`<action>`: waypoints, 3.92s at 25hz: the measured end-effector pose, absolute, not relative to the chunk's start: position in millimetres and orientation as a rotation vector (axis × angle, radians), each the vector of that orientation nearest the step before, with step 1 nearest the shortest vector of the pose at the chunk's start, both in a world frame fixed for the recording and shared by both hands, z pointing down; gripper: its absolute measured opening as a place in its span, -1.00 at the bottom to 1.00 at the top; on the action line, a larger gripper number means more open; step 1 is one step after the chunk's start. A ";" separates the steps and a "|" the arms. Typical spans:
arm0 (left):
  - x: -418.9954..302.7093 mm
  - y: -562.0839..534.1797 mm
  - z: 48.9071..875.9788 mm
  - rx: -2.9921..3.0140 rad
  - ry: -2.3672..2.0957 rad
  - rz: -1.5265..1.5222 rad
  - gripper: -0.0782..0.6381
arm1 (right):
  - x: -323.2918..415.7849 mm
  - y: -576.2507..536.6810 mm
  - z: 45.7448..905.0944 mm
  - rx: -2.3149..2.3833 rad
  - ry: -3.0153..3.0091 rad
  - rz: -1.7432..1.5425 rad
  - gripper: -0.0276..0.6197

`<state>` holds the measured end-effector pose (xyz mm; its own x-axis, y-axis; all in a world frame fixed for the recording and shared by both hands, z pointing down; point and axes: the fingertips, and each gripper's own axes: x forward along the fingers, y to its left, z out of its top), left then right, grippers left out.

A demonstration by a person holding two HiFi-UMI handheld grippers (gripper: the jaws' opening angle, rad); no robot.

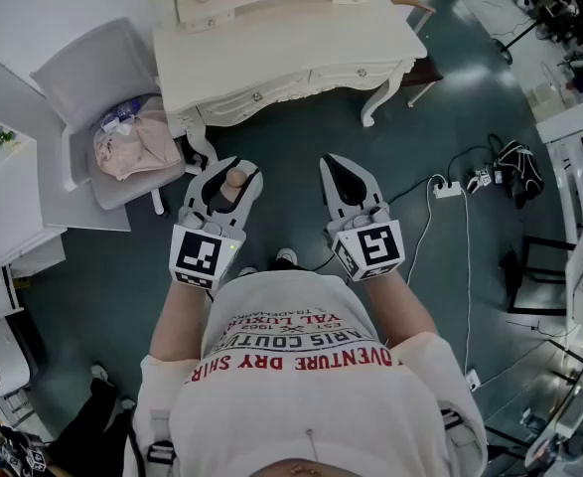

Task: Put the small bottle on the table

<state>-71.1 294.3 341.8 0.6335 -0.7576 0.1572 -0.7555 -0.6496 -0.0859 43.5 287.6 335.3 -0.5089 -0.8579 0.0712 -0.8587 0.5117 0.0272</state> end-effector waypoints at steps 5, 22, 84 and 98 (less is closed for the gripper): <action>-85.2 295.3 336.6 -2.834 1.289 -0.276 -0.41 | 28.5 290.1 331.7 1.528 -2.632 -0.003 -0.92; -71.3 258.7 340.7 -2.819 1.307 -0.266 -0.41 | 54.3 260.1 332.3 1.584 -2.615 0.011 -0.92; -39.2 -283.4 450.4 -2.672 1.916 -0.366 -0.41 | 58.6 -320.6 411.7 0.836 -2.881 0.127 -0.92; -20.6 -318.2 543.5 -2.742 1.940 -0.439 -0.41 | 63.1 -356.8 474.4 0.783 -2.861 0.232 -0.92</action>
